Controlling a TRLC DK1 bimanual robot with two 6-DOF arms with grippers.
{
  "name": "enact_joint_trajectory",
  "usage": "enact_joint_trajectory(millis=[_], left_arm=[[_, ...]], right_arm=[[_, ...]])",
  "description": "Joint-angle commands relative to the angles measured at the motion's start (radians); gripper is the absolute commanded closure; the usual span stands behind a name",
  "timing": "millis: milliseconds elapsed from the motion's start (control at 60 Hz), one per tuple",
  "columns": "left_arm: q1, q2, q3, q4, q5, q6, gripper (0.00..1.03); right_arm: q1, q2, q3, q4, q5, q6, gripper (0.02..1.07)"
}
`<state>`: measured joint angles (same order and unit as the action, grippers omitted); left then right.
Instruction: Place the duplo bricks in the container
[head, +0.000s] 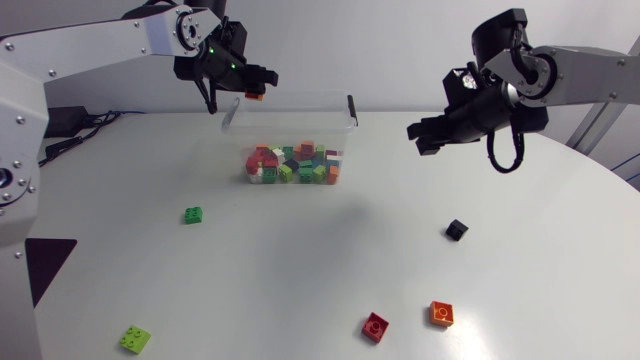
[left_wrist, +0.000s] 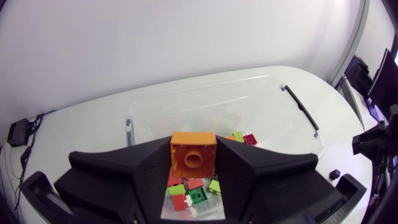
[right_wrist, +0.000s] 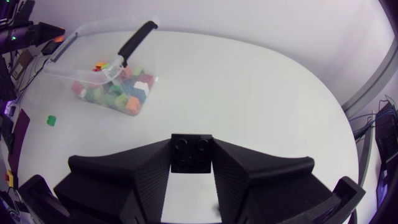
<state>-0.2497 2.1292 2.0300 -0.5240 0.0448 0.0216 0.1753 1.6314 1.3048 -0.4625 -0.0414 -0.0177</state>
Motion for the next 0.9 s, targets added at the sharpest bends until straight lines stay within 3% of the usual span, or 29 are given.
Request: enact_joint_trajectory(millis=[0,50,133,367,567,883], left_arm=[[0.009,0.034,0.050,-0.018,0.000,-0.025,0.37],[0.010,0.031,0.052,-0.033,0.000,-0.018,0.18],[0.017,0.017,0.052,-0.065,0.000,-0.009,0.05],[0.090,-0.146,-0.048,-0.122,0.007,0.012,0.05],[0.165,-0.354,-0.323,-0.114,0.023,0.127,0.05],[0.352,-0.474,-0.583,-0.090,0.147,0.336,0.06]], right_arm=[[0.032,-0.005,0.054,0.012,-0.008,0.028,0.77],[0.046,-0.004,0.074,0.019,-0.008,0.028,0.77],[0.073,0.004,0.119,0.022,-0.008,0.025,0.77],[0.147,0.042,0.225,0.062,-0.008,0.033,0.77],[0.194,0.096,0.307,0.094,-0.008,0.035,0.77],[0.236,0.248,0.481,0.142,-0.005,0.039,0.77]])
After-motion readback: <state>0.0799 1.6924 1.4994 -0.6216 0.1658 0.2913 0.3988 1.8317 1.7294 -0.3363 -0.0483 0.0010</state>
